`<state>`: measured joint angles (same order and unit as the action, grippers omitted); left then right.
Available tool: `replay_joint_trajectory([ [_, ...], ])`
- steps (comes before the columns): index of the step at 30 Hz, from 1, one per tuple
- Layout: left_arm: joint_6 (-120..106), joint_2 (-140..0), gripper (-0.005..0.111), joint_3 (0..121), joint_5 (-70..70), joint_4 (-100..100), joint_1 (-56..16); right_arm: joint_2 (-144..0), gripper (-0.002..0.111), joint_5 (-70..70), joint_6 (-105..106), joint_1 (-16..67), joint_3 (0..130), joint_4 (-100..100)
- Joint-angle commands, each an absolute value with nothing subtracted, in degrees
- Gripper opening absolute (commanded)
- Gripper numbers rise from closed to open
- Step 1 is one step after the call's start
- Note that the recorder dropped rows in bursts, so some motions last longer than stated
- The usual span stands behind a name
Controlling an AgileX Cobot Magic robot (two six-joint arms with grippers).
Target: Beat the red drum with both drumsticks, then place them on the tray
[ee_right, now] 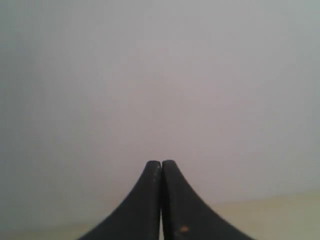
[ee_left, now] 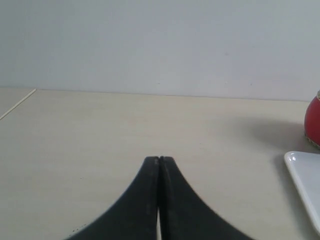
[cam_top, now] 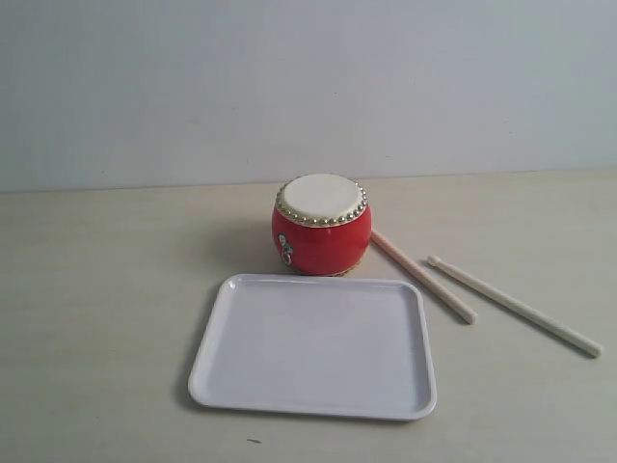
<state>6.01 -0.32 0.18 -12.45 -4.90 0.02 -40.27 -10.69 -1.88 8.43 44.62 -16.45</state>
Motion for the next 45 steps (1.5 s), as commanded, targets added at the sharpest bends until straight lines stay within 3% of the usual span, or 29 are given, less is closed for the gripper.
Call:
replay_joint_trajectory([
  [1,6.3,0.0,0.000,0.0,-12.3,-5.0,0.2,-58.3,0.000,-30.9,5.6,8.2,58.3,-10.2],
  [9,6.3,0.0,0.000,0.0,-12.3,-5.0,0.2,-91.6,0.000,-69.6,9.5,8.2,80.7,-0.7],
  [14,6.3,0.0,0.000,0.0,-12.3,-5.0,0.2,-106.1,0.000,-70.0,23.4,8.2,82.7,0.0],
  [35,6.3,0.0,0.000,0.0,-12.3,-5.0,0.2,-107.4,0.000,-70.0,16.3,8.2,82.7,2.6],
  [45,6.3,0.0,0.000,0.0,-12.3,-5.0,0.2,-109.6,0.004,-69.8,29.4,7.8,83.7,4.7],
])
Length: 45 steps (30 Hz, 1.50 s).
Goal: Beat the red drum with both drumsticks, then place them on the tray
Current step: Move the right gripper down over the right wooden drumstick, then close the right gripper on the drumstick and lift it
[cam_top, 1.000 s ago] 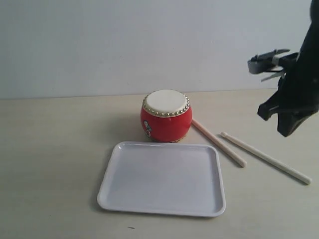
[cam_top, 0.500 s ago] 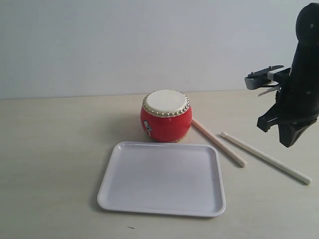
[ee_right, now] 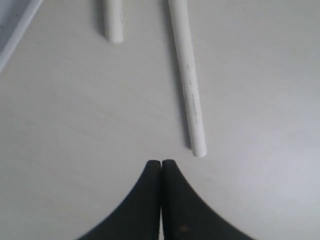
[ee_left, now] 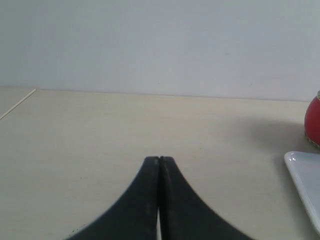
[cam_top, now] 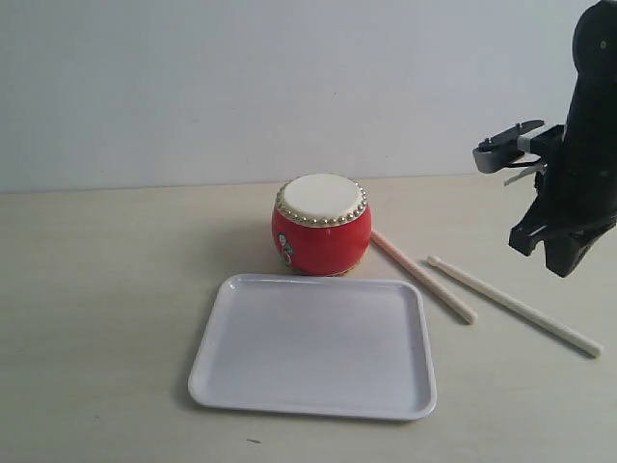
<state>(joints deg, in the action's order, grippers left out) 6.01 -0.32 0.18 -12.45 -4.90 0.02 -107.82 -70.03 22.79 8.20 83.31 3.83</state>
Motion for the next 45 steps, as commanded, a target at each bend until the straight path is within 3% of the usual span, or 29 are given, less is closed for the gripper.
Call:
replay_joint_trajectory([
  [1,6.2,0.0,0.000,0.0,-12.3,-5.0,0.2,-110.5,0.007,-69.3,31.8,7.8,83.7,4.7],
  [9,6.2,0.0,0.000,0.0,-12.3,-5.0,0.2,-115.7,0.033,-64.4,34.4,7.5,83.7,10.1],
  [18,6.3,0.0,0.000,0.0,-12.3,-5.0,0.2,-117.9,0.036,-58.3,33.5,7.2,83.7,9.0],
  [24,6.2,0.0,0.000,0.0,-12.3,-5.0,0.2,-120.6,0.048,-56.6,34.9,7.2,83.7,7.5],
  [45,6.3,0.0,0.000,0.0,-12.3,-5.0,0.2,-122.8,0.047,-52.4,37.8,4.6,82.1,2.9],
])
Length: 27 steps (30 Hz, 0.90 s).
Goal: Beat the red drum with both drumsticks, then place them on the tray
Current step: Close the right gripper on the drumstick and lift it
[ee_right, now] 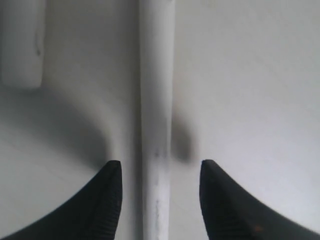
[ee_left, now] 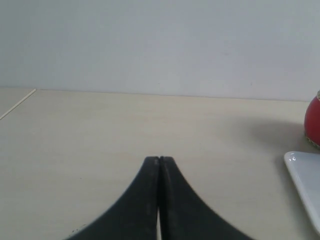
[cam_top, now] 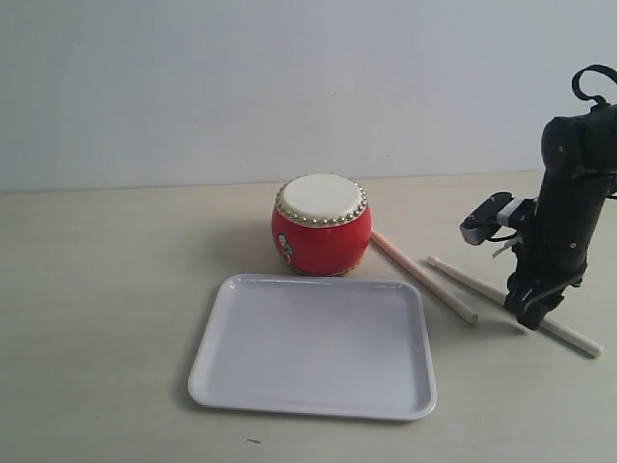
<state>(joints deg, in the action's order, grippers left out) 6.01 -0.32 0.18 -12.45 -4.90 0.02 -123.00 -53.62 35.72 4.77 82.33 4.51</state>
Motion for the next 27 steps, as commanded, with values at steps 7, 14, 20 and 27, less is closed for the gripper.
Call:
replay_joint_trajectory([
  [7,6.3,0.0,0.000,0.0,-12.3,-5.0,0.2,-122.8,0.047,-51.1,37.8,4.6,82.1,2.9],
  [14,6.3,0.0,0.000,0.0,-12.3,-5.0,0.2,-122.8,0.047,-50.7,37.8,4.6,82.1,2.9],
  [20,6.3,0.0,0.000,0.0,-12.3,-5.0,0.2,-122.8,0.047,-51.3,37.8,4.6,82.1,2.9],
  [27,6.3,0.0,0.000,0.0,-12.3,-5.0,0.2,-123.3,0.047,-52.1,37.8,4.6,82.1,3.4],
])
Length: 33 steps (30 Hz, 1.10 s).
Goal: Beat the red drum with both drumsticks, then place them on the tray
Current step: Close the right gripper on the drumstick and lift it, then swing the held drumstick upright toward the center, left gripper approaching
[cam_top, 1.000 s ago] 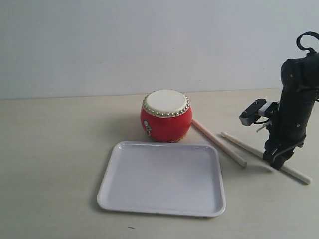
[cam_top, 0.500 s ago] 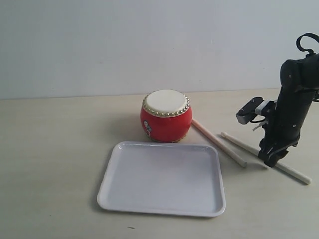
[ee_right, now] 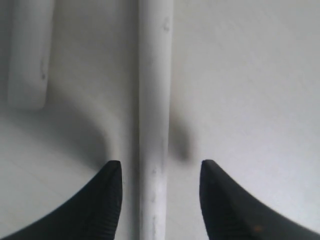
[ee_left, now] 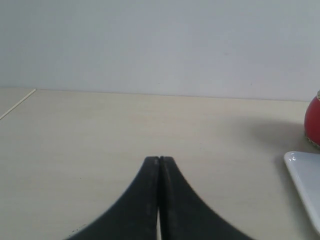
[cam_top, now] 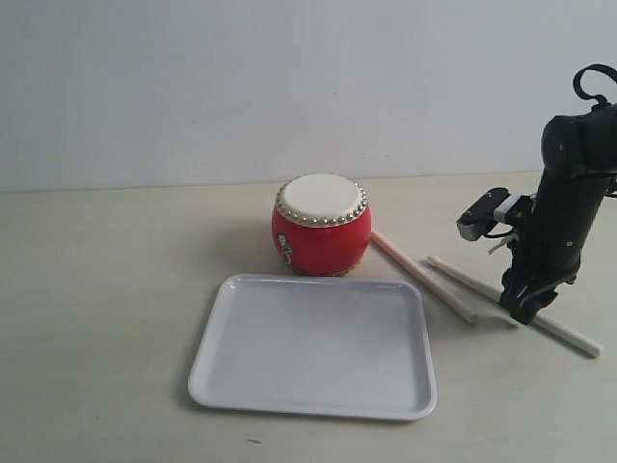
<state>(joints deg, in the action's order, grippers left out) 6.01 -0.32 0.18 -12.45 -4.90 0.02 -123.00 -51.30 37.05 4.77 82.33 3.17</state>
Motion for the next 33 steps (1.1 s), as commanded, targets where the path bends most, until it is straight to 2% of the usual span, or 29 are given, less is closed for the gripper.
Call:
replay_joint_trajectory([
  [1,6.3,0.0,0.000,0.0,-12.3,-5.0,0.2,-123.7,0.047,-52.3,37.8,4.6,82.1,3.5],
  [12,6.3,0.0,0.000,0.0,-12.3,-5.0,0.2,-124.3,0.045,-52.5,37.2,4.6,82.1,3.5],
  [14,6.3,0.0,0.000,0.0,-12.3,-5.0,0.2,-124.3,0.037,-52.8,37.2,4.6,82.1,3.5],
  [21,6.3,0.0,0.000,0.0,-12.3,-5.0,0.2,-124.2,0.000,-54.2,37.0,4.7,82.2,3.5],
  [28,6.3,0.0,0.000,0.0,-12.3,-5.0,0.2,-115.6,0.000,-56.5,24.7,3.3,81.5,3.0],
  [33,6.3,0.0,0.000,0.0,-12.3,-5.0,0.2,-102.4,0.000,-55.5,17.7,-0.1,72.4,2.8],
])
